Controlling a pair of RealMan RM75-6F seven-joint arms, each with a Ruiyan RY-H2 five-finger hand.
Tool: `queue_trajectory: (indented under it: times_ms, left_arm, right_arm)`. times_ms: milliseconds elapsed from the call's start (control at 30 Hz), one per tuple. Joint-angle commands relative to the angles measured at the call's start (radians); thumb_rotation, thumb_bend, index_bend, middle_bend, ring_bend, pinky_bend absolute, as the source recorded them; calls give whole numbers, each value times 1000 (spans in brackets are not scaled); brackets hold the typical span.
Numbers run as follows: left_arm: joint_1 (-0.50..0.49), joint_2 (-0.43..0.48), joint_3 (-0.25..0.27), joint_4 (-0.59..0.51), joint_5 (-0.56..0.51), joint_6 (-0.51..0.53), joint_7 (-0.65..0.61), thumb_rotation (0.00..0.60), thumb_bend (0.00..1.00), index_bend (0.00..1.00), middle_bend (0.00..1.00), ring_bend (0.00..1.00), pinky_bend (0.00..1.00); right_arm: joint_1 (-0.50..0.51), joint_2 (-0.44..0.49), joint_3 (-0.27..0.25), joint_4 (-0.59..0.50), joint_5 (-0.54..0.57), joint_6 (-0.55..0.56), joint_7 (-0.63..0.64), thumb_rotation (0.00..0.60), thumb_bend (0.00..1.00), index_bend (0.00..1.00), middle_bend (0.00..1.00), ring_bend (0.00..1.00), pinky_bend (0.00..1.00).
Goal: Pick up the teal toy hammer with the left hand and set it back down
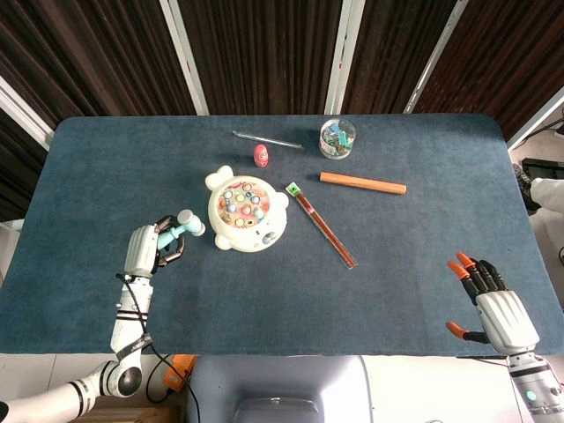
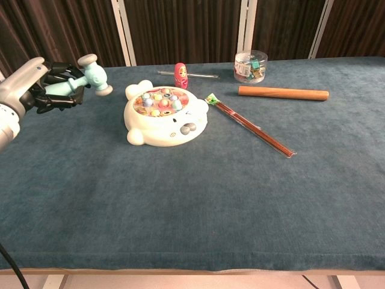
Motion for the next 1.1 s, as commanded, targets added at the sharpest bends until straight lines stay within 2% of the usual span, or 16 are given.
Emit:
queue_trajectory:
  times_ms: [33,200,400,667,1100]
  left_arm:
    - [-70,-39,-52,55,-65,-66,69,600,904,777,910,1000,1000]
    - [-164,-105,-113,171,-133,-131,129,600,905,777,911,1000,1000]
    - [-247,-158,-161,311,-216,-193,210,600,907,779,911,1000,1000]
    - [-295,-197,-182,412,-283,-247,247,600,909,780,912,1000,1000]
    - [-367,-266,-193,469,-308,-254,274,600,908,781,912,1000,1000]
  right_arm:
    - [2,2,1,1,4,-5,3,600,273,0,0,0,0]
    - [10,6,0,3,9,-22,12,600,274,0,0,0,0]
    - [15,12,0,4,15,-31,25,600,273,0,0,0,0]
    - [13,16,-2,4,12,-27,32,600,273,0,0,0,0]
    - [13,21,-7,6,4,-25,45,600,273,0,0,0,0]
